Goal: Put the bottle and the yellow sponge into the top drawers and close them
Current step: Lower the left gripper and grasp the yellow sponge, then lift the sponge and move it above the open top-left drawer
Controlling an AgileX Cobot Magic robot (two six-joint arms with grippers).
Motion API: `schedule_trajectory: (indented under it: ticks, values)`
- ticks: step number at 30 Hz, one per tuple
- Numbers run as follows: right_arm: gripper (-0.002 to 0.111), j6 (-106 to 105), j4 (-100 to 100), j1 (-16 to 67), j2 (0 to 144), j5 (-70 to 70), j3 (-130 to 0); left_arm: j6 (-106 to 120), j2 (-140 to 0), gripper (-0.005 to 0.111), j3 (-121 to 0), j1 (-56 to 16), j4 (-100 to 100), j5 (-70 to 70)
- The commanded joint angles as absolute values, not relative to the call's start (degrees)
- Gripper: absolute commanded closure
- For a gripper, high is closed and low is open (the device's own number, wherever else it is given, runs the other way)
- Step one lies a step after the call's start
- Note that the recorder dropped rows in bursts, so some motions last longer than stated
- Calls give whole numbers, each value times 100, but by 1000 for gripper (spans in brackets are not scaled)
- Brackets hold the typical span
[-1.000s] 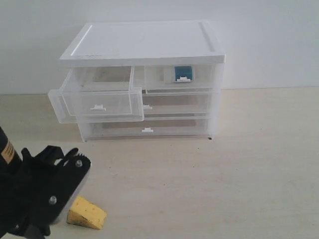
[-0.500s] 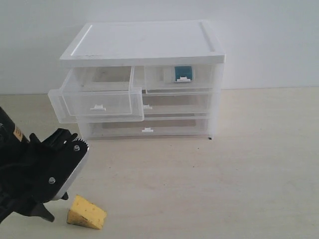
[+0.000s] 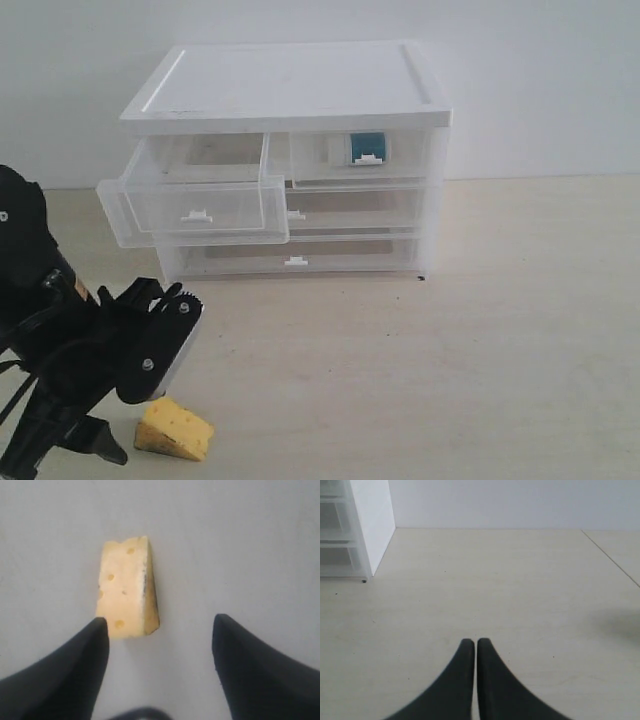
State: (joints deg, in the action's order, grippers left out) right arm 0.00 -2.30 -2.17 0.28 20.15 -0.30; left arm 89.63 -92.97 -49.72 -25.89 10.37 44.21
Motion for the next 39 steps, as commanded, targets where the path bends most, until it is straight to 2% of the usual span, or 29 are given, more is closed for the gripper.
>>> schedule_trajectory:
  ticks: [1,8,28,30,33,34,35,36,39]
  values:
    - [108,0,-222,-230,0,1953,0,8994,-9502,50,-4999,-2574,1134,4251]
    - [108,0,-222,-230,0,1953,0,8779,-9662,30,-4999,-2574,1267,3725]
    - [108,0,-222,-230,0,1953,0,8779,-10262,34,-4999,-2574,1243,3383]
    - [108,0,-222,-230,0,1953,0,8779,-10305,39,-4999,-2574,1202,3383]
    - [108,0,-222,-230,0,1953,0,8779,-10331,69,-5014,-2574,1103,3383]
    - [108,0,-222,-230,0,1953,0,8779,-10331,88,-5043,-2574,1089,3455]
    - [108,0,-222,-230,0,1953,0,8779,-10318,97,-5069,-2574,1089,3495]
    - [108,0,-222,-230,0,1953,0,8772,-10278,102,-5126,-2574,1089,3708]
    - [108,0,-222,-230,0,1953,0,8465,-10160,102,-5251,-2574,1089,4156]
